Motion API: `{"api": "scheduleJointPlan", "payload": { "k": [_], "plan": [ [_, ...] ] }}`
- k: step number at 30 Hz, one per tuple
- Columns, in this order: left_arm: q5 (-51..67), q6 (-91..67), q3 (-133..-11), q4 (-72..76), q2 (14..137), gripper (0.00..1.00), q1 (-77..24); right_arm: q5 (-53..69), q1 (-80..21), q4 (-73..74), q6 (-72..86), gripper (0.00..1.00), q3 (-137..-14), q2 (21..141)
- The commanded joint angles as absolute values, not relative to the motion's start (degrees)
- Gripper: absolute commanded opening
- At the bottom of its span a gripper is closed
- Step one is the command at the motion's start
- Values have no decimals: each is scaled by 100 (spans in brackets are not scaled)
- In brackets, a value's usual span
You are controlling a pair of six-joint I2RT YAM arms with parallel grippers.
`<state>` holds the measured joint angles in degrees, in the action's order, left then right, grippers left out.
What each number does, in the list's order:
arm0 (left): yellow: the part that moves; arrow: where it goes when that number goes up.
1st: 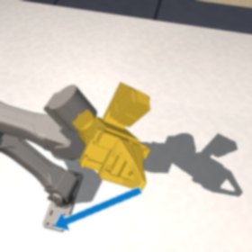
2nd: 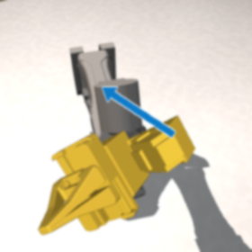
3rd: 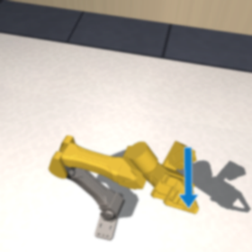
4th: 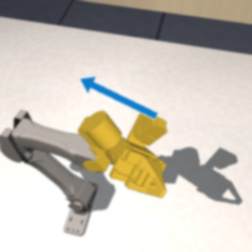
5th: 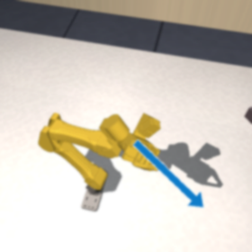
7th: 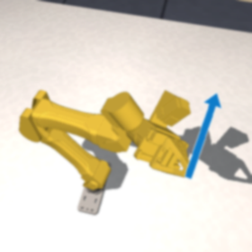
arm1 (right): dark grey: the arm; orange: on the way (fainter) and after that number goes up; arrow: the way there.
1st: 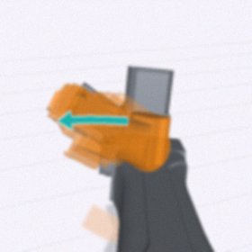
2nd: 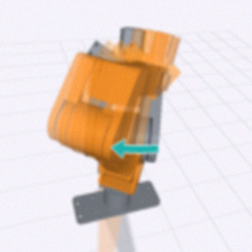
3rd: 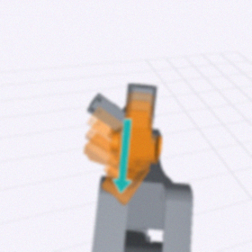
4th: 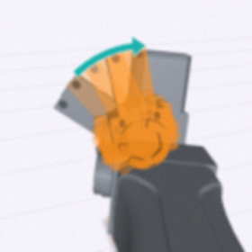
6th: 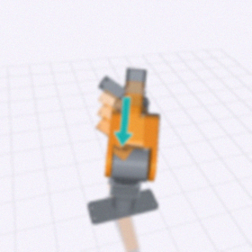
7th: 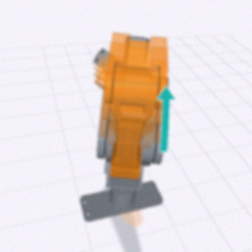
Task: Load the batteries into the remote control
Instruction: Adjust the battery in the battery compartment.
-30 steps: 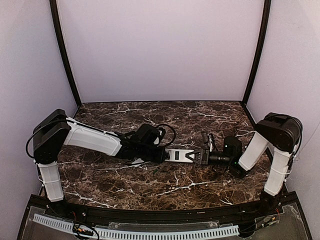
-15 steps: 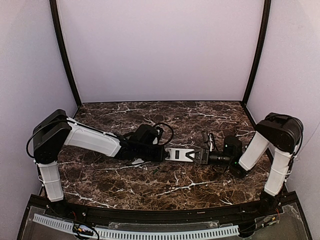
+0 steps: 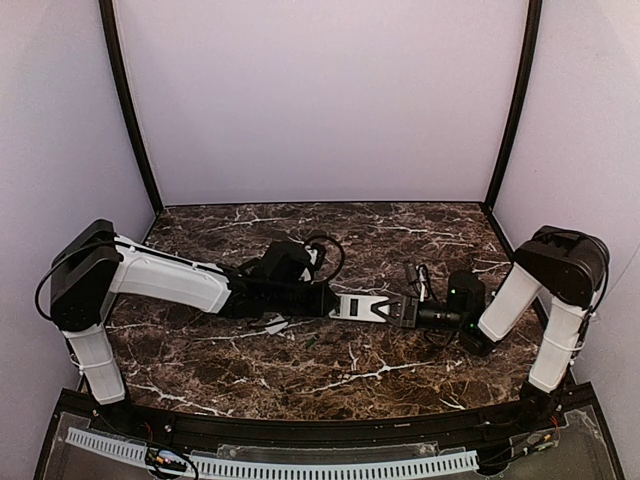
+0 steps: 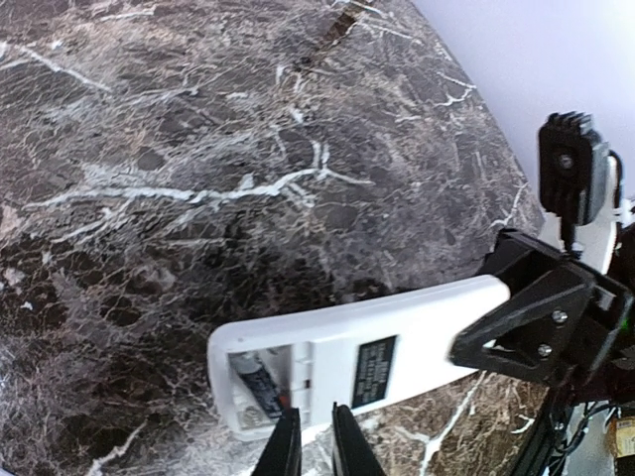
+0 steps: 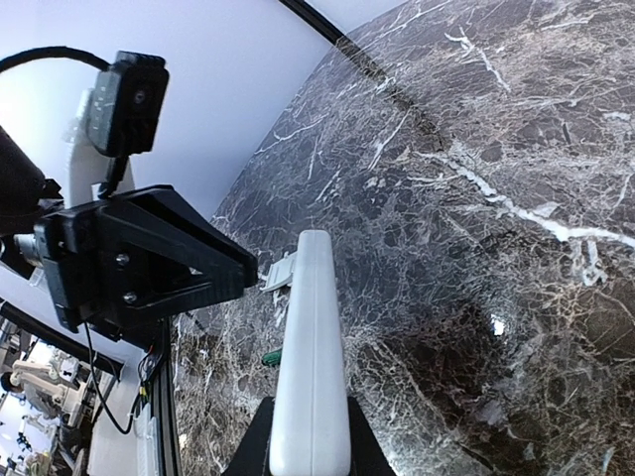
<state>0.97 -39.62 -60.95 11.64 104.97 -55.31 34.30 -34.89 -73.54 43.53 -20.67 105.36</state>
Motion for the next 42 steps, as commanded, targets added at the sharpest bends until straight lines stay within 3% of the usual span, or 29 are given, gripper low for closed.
{"api": "scheduleJointPlan", "payload": {
  "k": [1, 42],
  "plan": [
    [229, -4057, -6114, 1354, 10220, 13, -5591, 3353, -3567, -7462, 4273, 0, -2056, 10430],
    [-63, -4606, -6400, 1008, 10651, 14, -5509, 3340, -3650, -7685, 4114, 0, -1861, 10034]
  ]
}}
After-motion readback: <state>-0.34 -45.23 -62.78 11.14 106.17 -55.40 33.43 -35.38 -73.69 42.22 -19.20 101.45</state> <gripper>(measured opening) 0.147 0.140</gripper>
